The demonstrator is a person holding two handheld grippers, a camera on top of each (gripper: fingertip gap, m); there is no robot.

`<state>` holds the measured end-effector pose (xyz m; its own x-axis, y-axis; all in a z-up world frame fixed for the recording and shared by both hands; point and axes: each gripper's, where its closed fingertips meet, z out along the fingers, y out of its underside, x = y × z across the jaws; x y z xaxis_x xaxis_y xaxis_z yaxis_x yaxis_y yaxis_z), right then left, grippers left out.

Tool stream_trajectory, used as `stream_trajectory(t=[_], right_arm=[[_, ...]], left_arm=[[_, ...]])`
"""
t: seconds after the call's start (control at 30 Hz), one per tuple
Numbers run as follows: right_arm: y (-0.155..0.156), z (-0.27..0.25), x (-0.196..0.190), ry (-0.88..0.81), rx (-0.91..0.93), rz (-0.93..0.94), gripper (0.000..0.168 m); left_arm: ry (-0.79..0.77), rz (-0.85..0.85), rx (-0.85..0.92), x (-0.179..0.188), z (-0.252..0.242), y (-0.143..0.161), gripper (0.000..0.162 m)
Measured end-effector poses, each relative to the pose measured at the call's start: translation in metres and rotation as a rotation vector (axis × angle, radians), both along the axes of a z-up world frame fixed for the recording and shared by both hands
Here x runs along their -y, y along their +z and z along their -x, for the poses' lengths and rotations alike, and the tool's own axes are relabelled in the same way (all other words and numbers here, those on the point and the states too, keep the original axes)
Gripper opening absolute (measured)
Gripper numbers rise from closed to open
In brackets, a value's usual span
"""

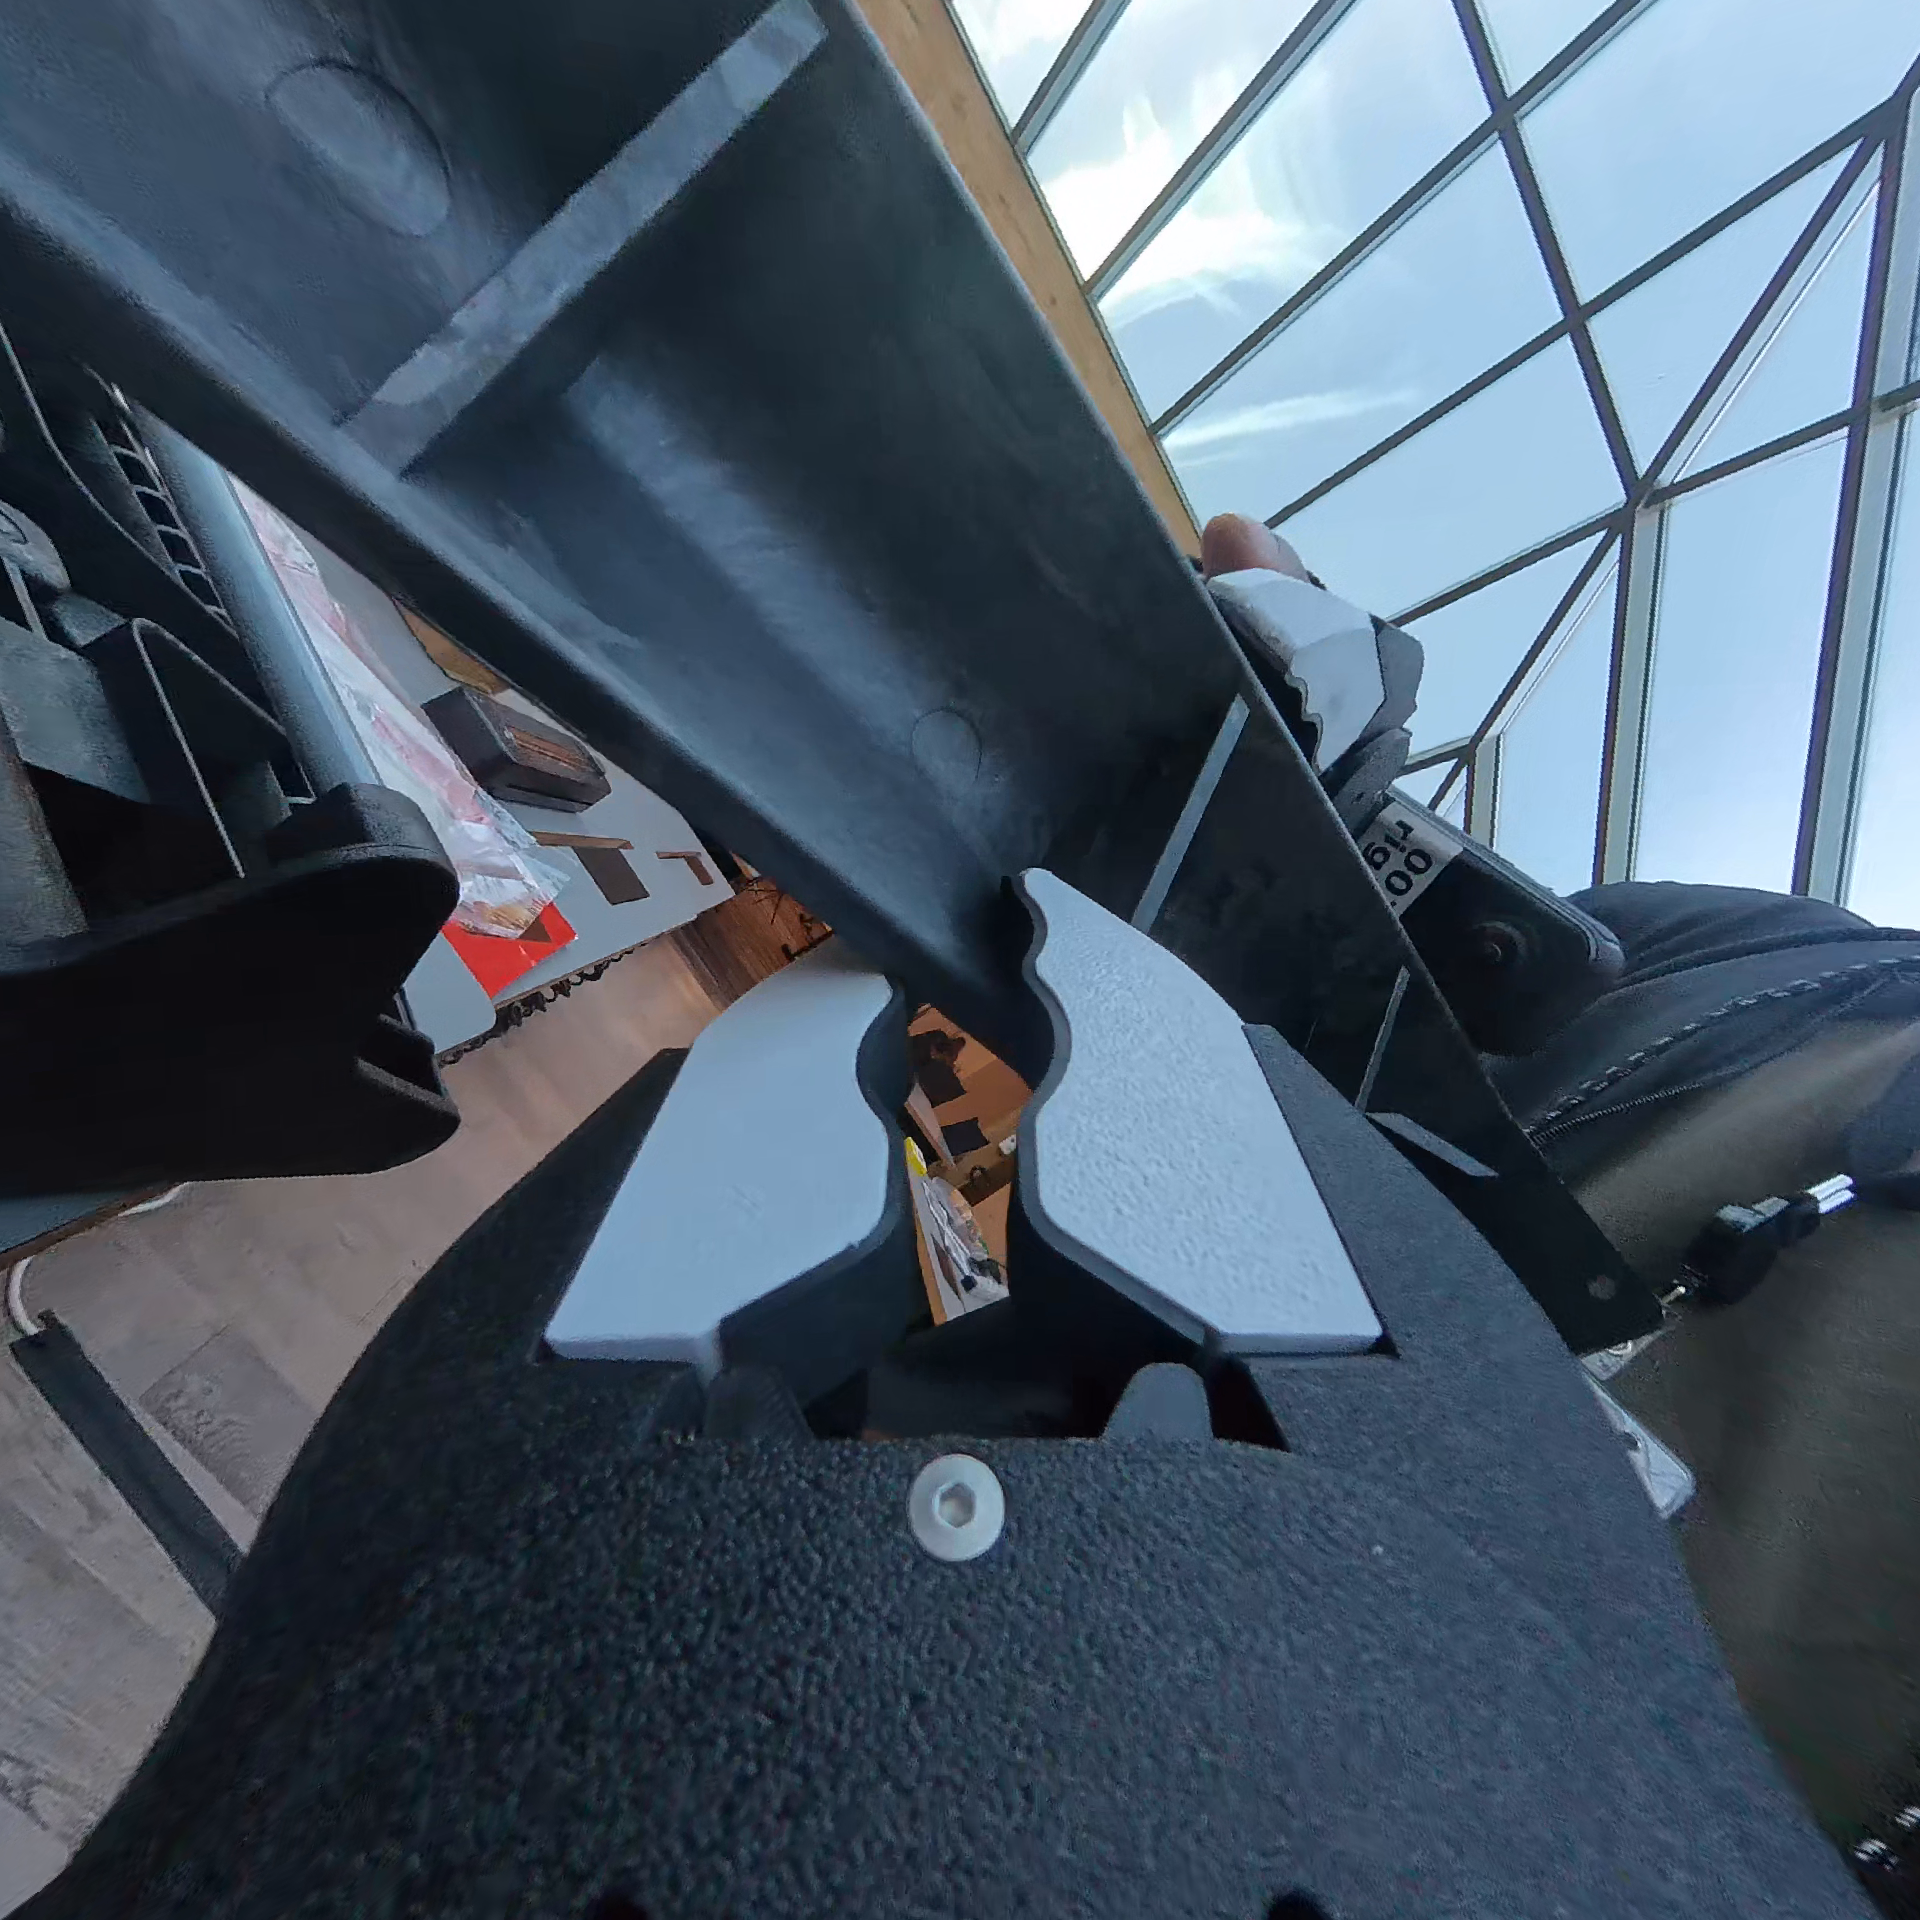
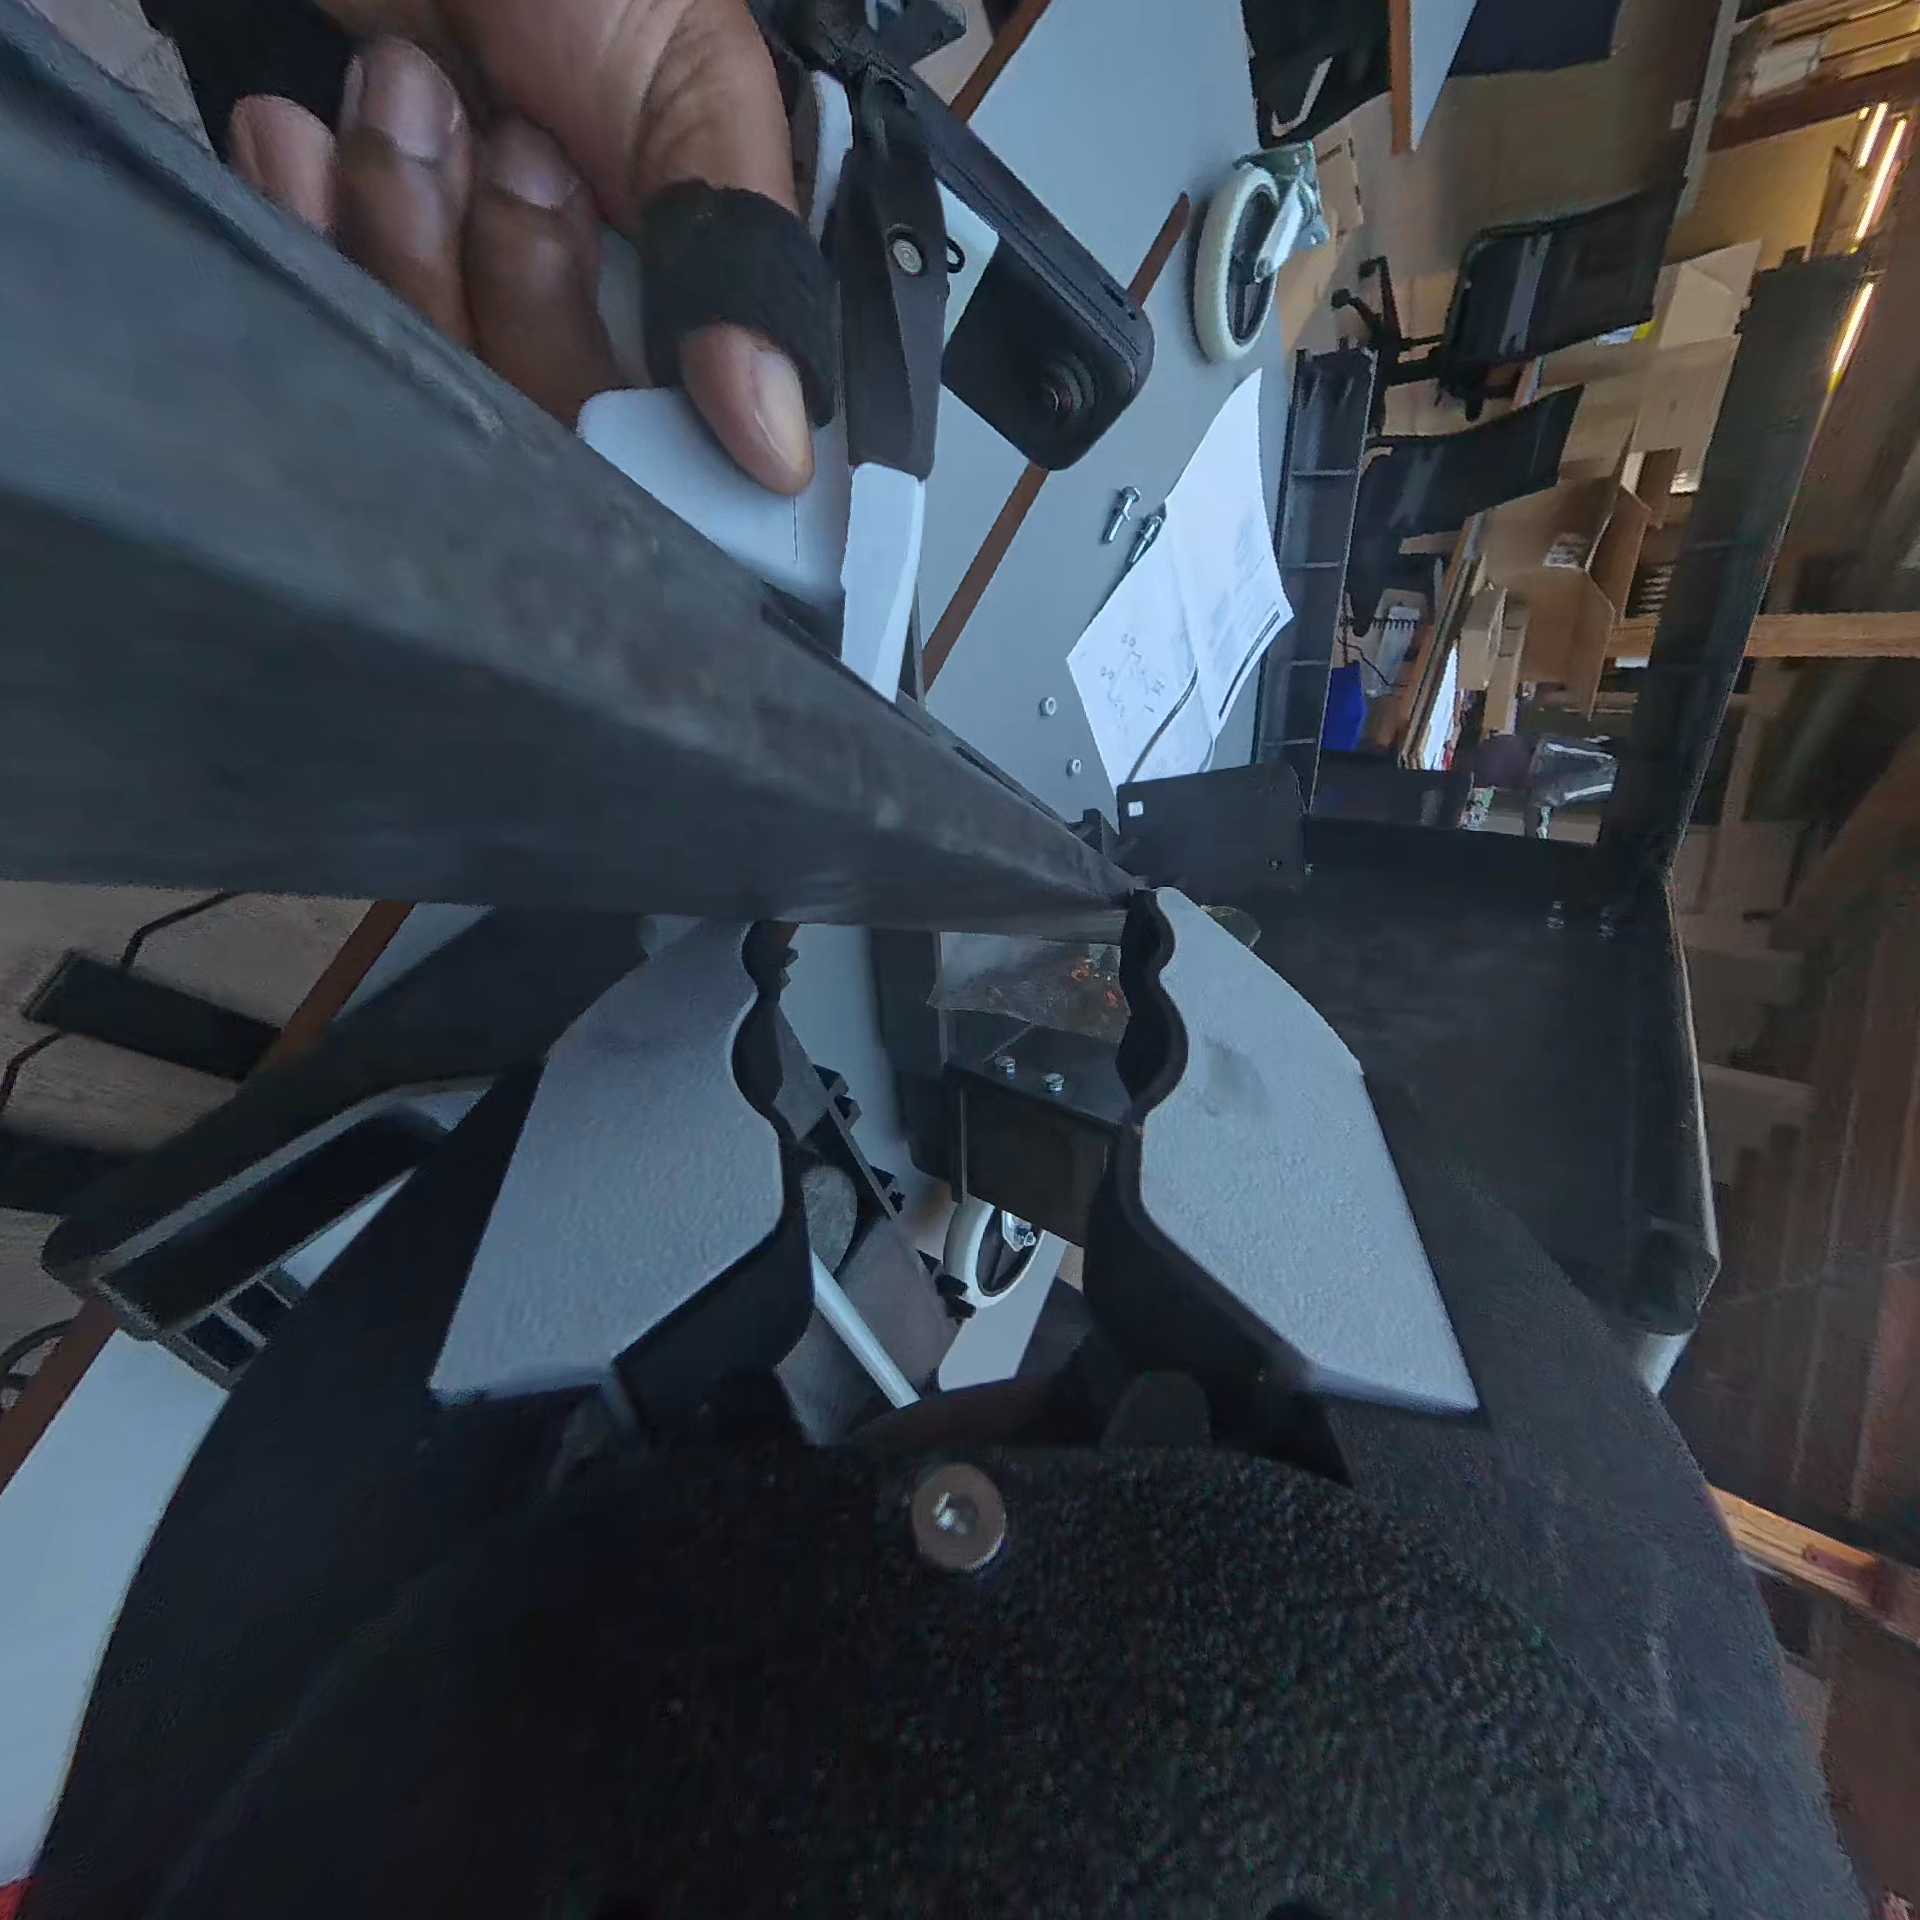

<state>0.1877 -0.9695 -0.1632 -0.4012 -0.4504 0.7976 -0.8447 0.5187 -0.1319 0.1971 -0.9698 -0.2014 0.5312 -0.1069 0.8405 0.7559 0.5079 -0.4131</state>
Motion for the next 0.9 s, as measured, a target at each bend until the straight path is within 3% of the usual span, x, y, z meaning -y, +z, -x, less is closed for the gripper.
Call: stream_trajectory(t=[0.2, 0.37, 0.77, 0.9], right_arm=[[0.007, -0.001, 0.010, 0.015, -0.038, -0.014, 0.066], [0.017, 0.003, 0.025, 0.026, -0.043, -0.046, 0.056], [0.048, 0.019, 0.025, 0.001, -0.118, 0.093, 0.056], [0.032, 0.024, 0.022, -0.068, -0.045, 0.167, 0.055]], left_arm=[[-0.008, -0.161, -0.056, 0.004, 0.006, 0.007, 0.016], [-0.001, -0.340, -0.100, 0.016, 0.018, 0.022, 0.017], [0.018, -0.338, -0.173, 0.021, 0.040, 0.060, 0.016], [0.005, -0.244, -0.086, 0.022, 0.045, 0.044, 0.016]])
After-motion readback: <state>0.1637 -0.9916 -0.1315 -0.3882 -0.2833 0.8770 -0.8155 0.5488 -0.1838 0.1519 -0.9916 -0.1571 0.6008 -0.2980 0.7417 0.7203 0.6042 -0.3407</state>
